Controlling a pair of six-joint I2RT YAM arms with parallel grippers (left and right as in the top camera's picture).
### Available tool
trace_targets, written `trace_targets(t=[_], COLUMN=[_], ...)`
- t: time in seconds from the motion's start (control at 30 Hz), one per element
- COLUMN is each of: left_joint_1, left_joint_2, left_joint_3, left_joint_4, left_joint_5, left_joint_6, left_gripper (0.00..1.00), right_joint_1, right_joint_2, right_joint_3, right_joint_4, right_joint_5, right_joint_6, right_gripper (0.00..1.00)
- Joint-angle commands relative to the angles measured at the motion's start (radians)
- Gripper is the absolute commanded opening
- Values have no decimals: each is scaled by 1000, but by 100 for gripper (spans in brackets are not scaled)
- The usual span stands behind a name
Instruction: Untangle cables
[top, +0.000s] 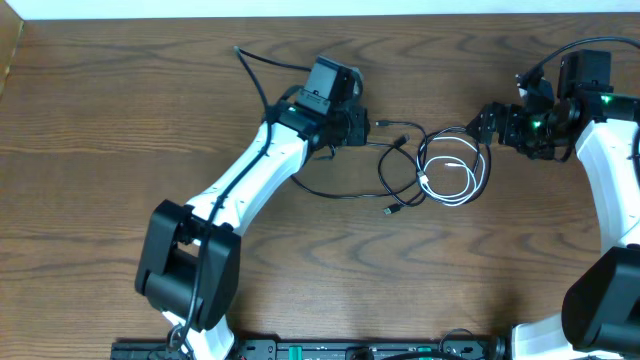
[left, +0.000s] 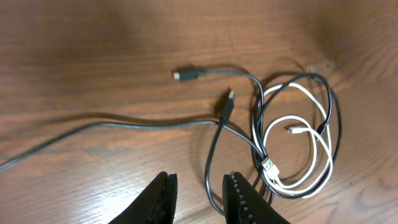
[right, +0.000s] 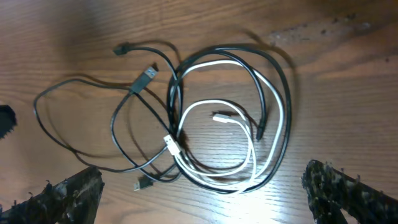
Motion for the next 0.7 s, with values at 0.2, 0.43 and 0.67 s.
trace_targets(t=[0.2, 0.43, 0.67], left_joint_1=[-92, -121, -123], left_joint_2=[88, 154, 198], left_joint_3=[8, 8, 8], left_joint_4=[-14, -14, -14], left_joint_5=[61, 41, 40], left_joint_6=[-12, -13, -13], left_gripper=[35, 35, 35], right_joint_1=[-5, -5, -3], right_joint_2=[0, 0, 0], right_joint_3=[11, 11, 11], right_joint_4=[0, -2, -1], right_joint_5=[31, 38, 38], right_joint_6=[-2, -2, -2], right_gripper=[99, 99, 99])
